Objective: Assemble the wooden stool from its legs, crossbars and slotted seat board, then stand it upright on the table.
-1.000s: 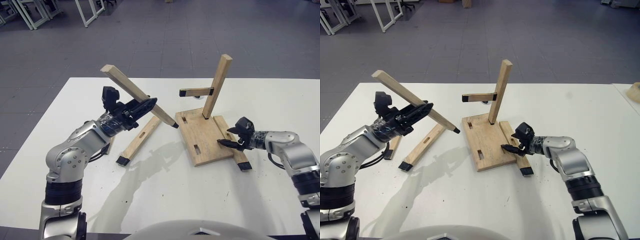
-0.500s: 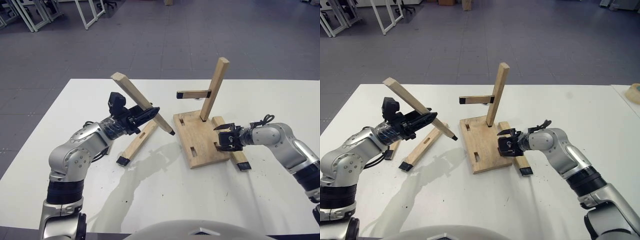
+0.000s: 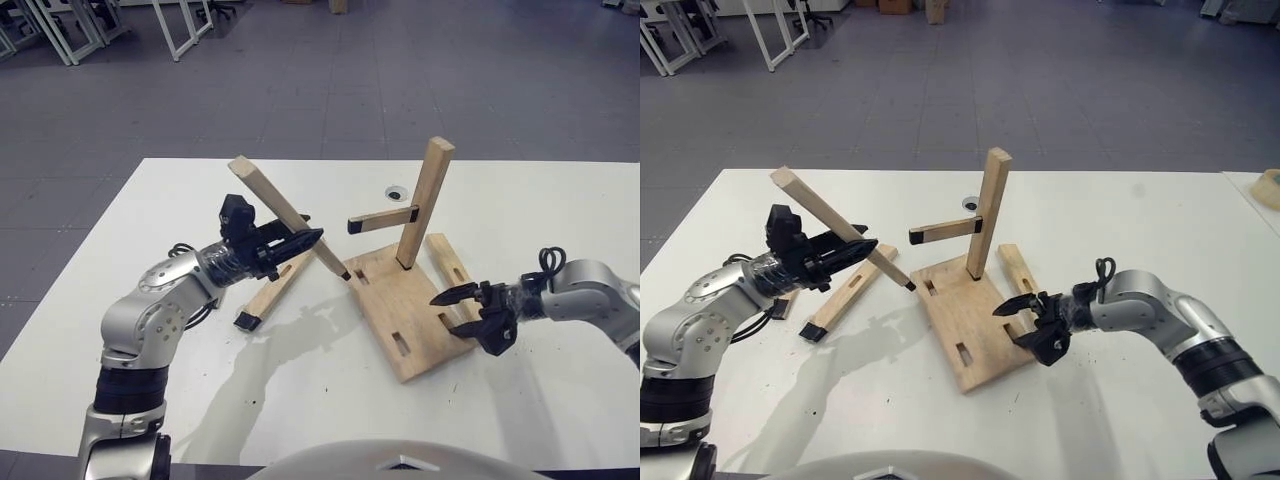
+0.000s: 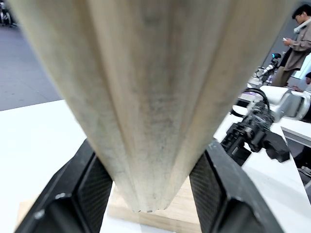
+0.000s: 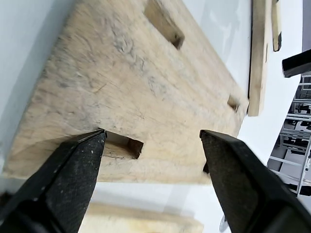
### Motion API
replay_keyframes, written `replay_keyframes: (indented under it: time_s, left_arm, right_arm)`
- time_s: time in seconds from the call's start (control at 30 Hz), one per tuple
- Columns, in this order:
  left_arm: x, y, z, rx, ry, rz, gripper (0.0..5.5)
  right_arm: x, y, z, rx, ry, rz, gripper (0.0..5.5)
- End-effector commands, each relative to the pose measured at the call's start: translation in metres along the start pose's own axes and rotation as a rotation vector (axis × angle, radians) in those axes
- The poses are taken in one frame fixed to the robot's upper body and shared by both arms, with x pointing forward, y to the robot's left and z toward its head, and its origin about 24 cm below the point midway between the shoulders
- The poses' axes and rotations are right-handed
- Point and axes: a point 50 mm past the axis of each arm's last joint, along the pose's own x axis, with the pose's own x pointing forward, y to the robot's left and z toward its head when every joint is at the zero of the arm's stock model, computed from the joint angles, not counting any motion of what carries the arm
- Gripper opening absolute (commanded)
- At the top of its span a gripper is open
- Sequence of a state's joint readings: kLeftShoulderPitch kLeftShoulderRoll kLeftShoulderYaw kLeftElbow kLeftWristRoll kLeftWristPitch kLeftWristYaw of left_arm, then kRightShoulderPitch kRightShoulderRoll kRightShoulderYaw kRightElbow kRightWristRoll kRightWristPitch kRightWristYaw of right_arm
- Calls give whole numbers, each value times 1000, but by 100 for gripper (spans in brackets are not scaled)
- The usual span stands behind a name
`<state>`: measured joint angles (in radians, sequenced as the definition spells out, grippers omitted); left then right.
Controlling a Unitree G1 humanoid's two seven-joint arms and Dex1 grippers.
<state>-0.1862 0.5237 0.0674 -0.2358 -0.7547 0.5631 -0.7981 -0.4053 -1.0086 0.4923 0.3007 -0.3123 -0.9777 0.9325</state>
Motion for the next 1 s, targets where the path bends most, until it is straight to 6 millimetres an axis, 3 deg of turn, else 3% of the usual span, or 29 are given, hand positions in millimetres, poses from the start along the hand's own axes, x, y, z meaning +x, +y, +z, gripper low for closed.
replay_keyframes:
  time_s: [0.03,0.47,0.67,0.83,1.0]
  left_arm:
    - [18,0,-2,28,-31,-68,210]
    - [28,-1,-44,-24,58,-42,210]
    - [23,6,-73,-45,202,4,207]
    - [13,17,-74,-12,300,56,206]
    - [17,15,-65,11,397,32,206]
  right_arm:
    - [12,22,-8,61,36,131,357]
    - [18,17,-4,77,15,89,357]
    - [20,14,-2,78,10,72,357]
    - [20,12,-1,85,13,63,357]
    - [22,11,2,104,6,44,357]
